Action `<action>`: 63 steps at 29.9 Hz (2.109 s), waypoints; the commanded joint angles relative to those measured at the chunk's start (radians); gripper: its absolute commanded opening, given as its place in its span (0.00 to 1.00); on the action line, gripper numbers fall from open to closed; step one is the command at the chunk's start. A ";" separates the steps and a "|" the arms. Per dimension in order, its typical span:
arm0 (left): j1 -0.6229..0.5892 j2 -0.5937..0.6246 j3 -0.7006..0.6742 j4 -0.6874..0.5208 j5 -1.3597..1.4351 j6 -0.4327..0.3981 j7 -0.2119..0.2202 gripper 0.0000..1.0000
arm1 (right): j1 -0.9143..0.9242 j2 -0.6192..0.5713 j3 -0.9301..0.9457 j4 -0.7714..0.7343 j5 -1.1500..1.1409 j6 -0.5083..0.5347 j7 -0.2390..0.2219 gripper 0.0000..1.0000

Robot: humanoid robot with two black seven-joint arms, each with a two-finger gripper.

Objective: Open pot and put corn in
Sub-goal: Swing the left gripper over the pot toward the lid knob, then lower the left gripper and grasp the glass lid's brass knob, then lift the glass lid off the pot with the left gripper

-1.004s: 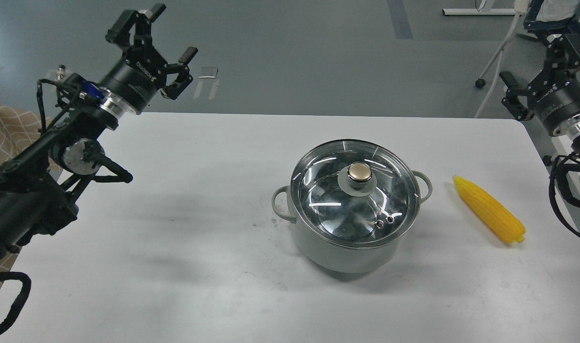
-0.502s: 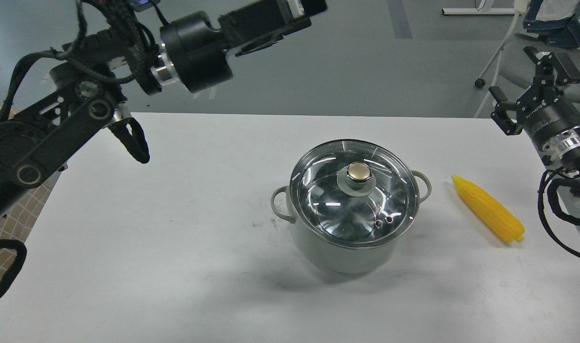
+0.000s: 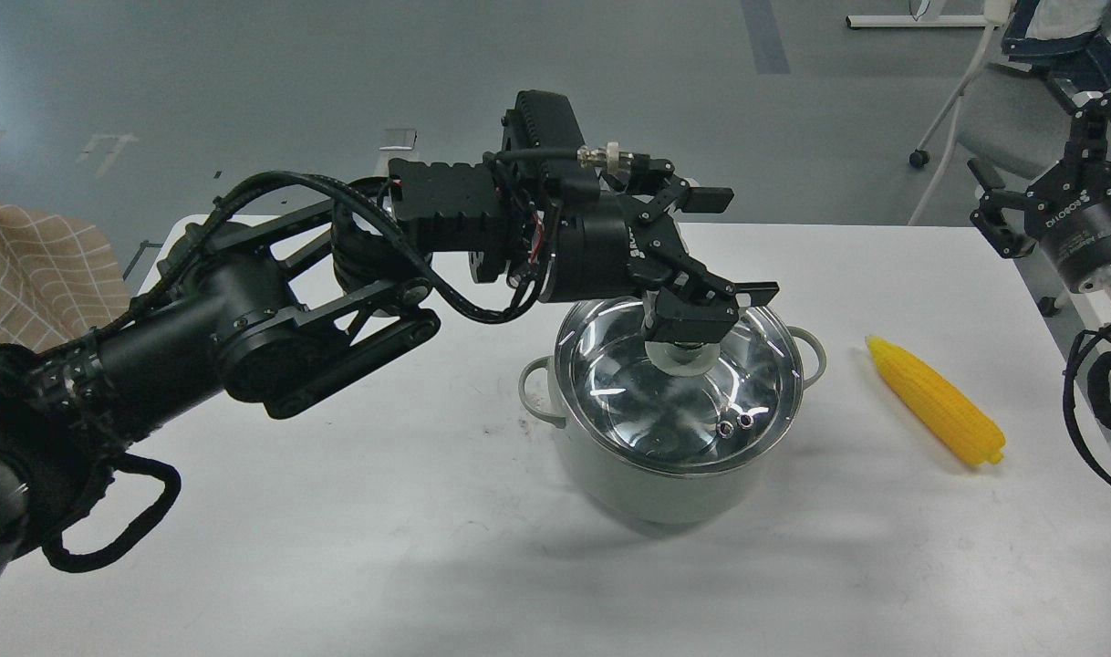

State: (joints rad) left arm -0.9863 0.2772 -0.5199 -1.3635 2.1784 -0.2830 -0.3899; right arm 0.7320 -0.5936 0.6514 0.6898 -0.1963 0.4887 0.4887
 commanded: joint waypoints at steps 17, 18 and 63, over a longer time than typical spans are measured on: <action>0.024 -0.036 0.139 0.138 0.003 0.042 0.000 0.94 | -0.017 -0.002 0.013 0.019 0.000 0.000 0.000 1.00; 0.028 -0.036 0.142 0.138 0.003 0.042 0.000 0.93 | -0.019 -0.002 0.013 0.019 0.000 0.000 0.000 1.00; -0.140 0.478 0.135 -0.109 -0.070 0.030 -0.090 0.11 | -0.046 0.000 0.034 0.028 -0.002 0.000 0.000 1.00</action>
State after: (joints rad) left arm -1.1391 0.5923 -0.3908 -1.4122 2.1745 -0.2605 -0.4580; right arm 0.6856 -0.5941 0.6859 0.7182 -0.1979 0.4887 0.4887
